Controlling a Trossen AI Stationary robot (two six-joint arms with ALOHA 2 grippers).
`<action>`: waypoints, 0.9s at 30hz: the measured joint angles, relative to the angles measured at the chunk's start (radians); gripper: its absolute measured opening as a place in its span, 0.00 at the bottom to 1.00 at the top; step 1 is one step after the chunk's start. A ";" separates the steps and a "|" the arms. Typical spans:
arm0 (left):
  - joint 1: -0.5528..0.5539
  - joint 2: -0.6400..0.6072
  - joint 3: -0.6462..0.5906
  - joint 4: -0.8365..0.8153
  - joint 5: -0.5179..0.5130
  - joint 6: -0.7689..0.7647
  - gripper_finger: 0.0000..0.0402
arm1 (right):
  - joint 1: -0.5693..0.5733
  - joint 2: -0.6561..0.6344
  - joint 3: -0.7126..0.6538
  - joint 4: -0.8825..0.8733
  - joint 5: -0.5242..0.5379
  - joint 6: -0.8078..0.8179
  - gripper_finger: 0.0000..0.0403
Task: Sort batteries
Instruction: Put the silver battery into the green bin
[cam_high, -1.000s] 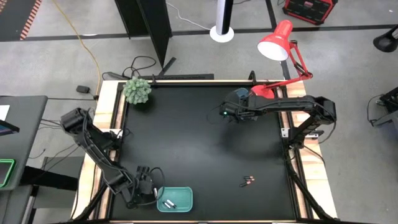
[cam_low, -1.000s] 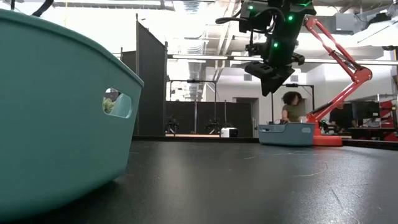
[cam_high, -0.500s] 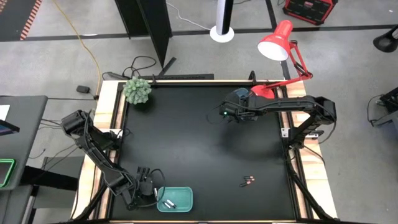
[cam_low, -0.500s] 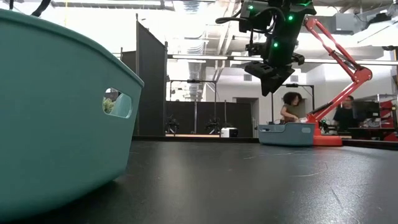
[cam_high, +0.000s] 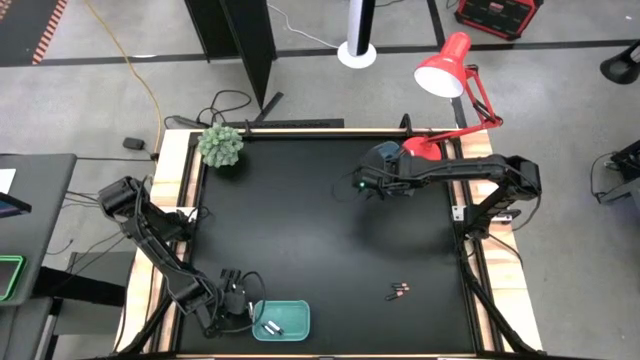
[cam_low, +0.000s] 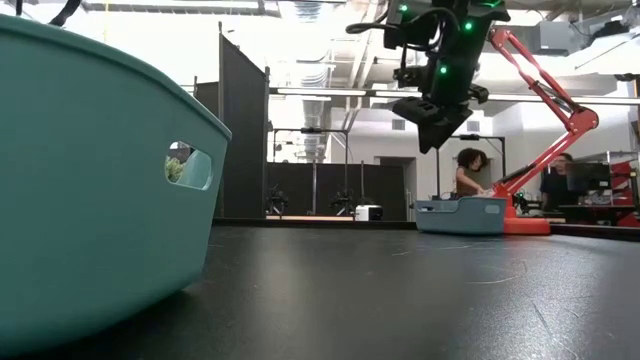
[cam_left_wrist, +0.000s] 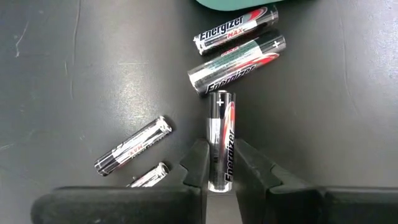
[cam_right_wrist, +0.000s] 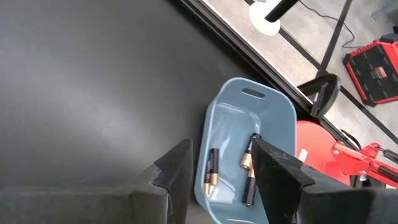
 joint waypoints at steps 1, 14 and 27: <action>0.000 -0.005 -0.001 0.000 0.002 0.000 0.10 | 0.007 0.000 0.000 0.004 0.000 -0.001 0.44; -0.044 -0.204 -0.003 0.002 0.008 0.037 0.10 | 0.104 0.000 0.000 0.044 0.026 -0.029 0.44; -0.093 -0.433 0.000 0.196 -0.026 0.406 0.10 | 0.221 0.000 0.000 0.127 0.029 -0.102 0.44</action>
